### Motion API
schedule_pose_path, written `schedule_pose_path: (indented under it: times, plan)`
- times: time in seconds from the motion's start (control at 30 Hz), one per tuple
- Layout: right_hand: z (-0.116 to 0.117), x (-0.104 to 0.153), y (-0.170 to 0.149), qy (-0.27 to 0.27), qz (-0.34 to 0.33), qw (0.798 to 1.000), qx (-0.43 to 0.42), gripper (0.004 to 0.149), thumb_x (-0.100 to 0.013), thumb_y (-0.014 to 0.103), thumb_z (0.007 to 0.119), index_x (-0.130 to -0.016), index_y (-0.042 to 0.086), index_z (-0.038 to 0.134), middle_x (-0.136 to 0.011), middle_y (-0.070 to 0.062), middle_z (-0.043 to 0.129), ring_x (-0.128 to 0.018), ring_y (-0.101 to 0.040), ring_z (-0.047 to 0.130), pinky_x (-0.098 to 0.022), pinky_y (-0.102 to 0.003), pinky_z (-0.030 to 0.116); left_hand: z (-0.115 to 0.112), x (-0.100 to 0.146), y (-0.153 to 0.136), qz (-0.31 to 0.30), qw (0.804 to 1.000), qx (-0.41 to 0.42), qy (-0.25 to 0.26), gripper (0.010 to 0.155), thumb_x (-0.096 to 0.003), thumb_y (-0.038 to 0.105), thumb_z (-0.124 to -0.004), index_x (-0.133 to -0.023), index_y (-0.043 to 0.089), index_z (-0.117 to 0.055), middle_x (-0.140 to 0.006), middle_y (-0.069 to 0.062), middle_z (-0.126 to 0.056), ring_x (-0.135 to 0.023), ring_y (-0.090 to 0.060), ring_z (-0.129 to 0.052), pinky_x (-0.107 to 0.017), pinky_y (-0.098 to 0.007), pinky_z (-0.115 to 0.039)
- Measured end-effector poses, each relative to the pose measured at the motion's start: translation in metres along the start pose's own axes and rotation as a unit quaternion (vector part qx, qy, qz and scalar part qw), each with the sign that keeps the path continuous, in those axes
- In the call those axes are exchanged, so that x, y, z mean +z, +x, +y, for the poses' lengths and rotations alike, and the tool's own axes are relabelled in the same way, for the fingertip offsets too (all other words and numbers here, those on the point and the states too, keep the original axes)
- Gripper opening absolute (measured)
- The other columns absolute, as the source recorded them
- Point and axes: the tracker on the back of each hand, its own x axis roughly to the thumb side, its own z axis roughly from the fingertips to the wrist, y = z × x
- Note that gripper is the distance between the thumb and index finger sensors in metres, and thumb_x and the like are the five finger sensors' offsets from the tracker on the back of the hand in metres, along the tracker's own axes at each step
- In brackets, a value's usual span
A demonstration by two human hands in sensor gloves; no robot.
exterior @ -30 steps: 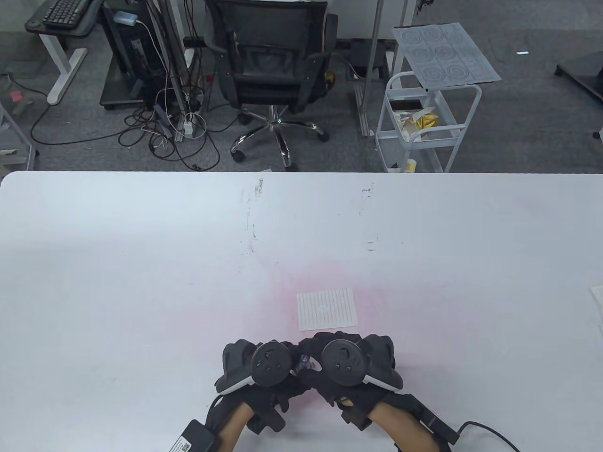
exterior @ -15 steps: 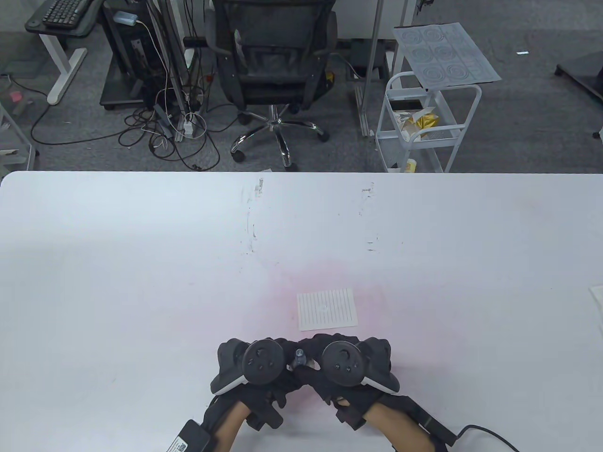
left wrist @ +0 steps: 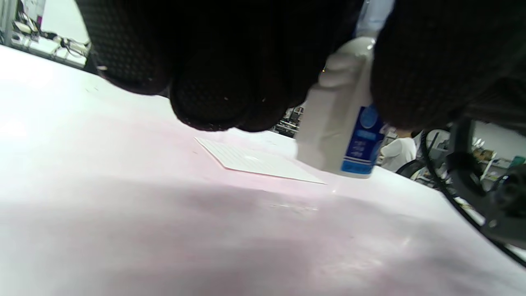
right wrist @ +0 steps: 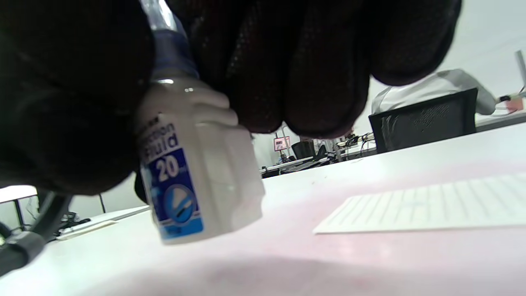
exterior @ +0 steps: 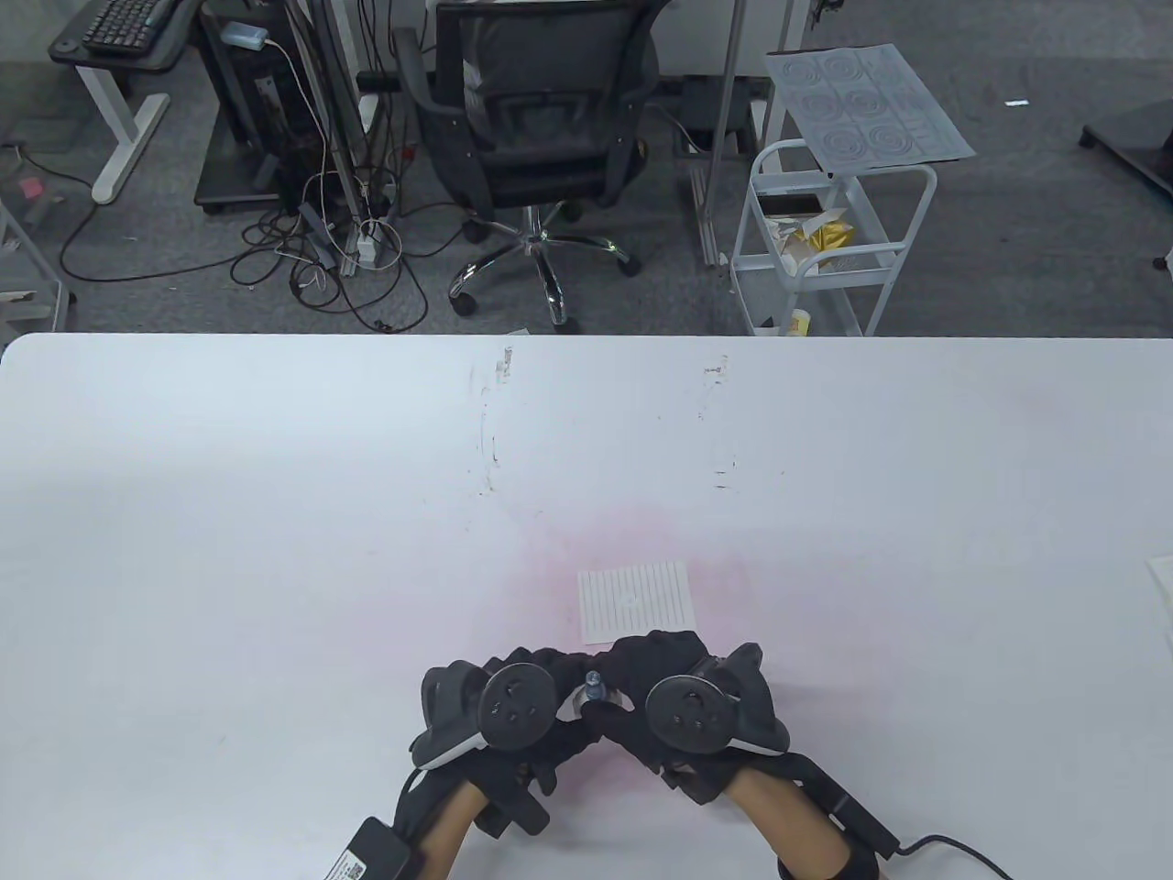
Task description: Brush correction fluid to cover black text
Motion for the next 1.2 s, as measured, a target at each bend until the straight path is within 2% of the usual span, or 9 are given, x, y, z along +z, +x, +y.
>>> schedule_pose_path:
  times: [0.17, 0.3, 0.5, 0.7, 0.87, 1.07, 1.2]
  plan:
    - [-0.012, -0.005, -0.019, -0.034, 0.050, 0.998, 0.009, 0.052, -0.033, 0.053, 0.087, -0.071, 0.018, 0.087, -0.065, -0.006, 0.092, -0.049, -0.031, 0.101, -0.049, -0.055, 0.077, 0.008, 0.005, -0.007, 0.044, 0.995, -0.081, 0.029, 0.075, -0.0353, 0.062, -0.081, -0.099, 0.026, -0.069, -0.100, -0.006, -0.083, -0.085, -0.030, -0.093, -0.065, -0.053, -0.075]
    - [-0.031, -0.012, -0.047, -0.064, 0.111, 0.990, 0.052, 0.052, -0.033, 0.053, 0.087, -0.071, 0.017, 0.088, -0.064, -0.006, 0.092, -0.048, -0.031, 0.101, -0.049, -0.055, 0.077, 0.012, 0.008, -0.015, 0.086, 0.985, -0.142, 0.041, 0.076, -0.0370, 0.065, -0.075, -0.104, 0.030, -0.062, -0.109, -0.005, -0.073, -0.098, -0.031, -0.081, -0.072, -0.059, -0.065]
    - [-0.070, -0.020, -0.090, -0.126, 0.190, 0.968, 0.103, 0.052, -0.033, 0.053, 0.087, -0.071, 0.017, 0.088, -0.064, -0.006, 0.093, -0.048, -0.031, 0.102, -0.048, -0.055, 0.077, 0.019, 0.011, -0.035, 0.138, 0.977, -0.154, 0.049, 0.081, -0.0378, 0.068, -0.070, -0.108, 0.033, -0.052, -0.118, -0.002, -0.054, -0.112, -0.034, -0.056, -0.078, -0.066, -0.044]
    - [-0.092, -0.024, -0.133, -0.155, 0.262, 0.943, 0.131, 0.053, -0.034, 0.053, 0.087, -0.072, 0.017, 0.087, -0.065, -0.006, 0.092, -0.050, -0.031, 0.102, -0.049, -0.055, 0.077, 0.022, 0.017, -0.056, 0.165, 0.972, -0.150, 0.077, 0.081, -0.0382, 0.070, -0.066, -0.109, 0.034, -0.046, -0.120, -0.001, -0.045, -0.115, -0.033, -0.045, -0.079, -0.064, -0.041]
    - [-0.086, -0.020, -0.166, -0.154, 0.324, 0.921, 0.150, 0.052, -0.034, 0.053, 0.087, -0.073, 0.018, 0.087, -0.066, -0.005, 0.092, -0.051, -0.031, 0.102, -0.050, -0.055, 0.077, 0.023, 0.018, -0.063, 0.175, 0.971, -0.145, 0.073, 0.081, -0.0389, 0.070, -0.061, -0.109, 0.035, -0.043, -0.121, 0.001, -0.041, -0.115, -0.032, -0.041, -0.079, -0.064, -0.040]
    - [-0.060, -0.007, -0.197, -0.144, 0.386, 0.896, 0.165, 0.052, -0.034, 0.053, 0.087, -0.073, 0.019, 0.087, -0.067, -0.004, 0.092, -0.052, -0.031, 0.102, -0.050, -0.054, 0.077, 0.023, 0.019, -0.065, 0.177, 0.972, -0.140, 0.059, 0.081, -0.0388, 0.071, -0.059, -0.109, 0.035, -0.042, -0.121, 0.001, -0.039, -0.116, -0.029, -0.036, -0.079, -0.062, -0.037]
    - [-0.046, -0.002, -0.209, -0.130, 0.406, 0.889, 0.167, 0.052, -0.033, 0.053, 0.087, -0.073, 0.019, 0.087, -0.066, -0.004, 0.093, -0.051, -0.030, 0.103, -0.049, -0.054, 0.078, 0.024, 0.019, -0.066, 0.177, 0.973, -0.137, 0.055, 0.081, -0.0388, 0.072, -0.059, -0.109, 0.036, -0.042, -0.121, 0.002, -0.039, -0.116, -0.029, -0.035, -0.079, -0.062, -0.036]
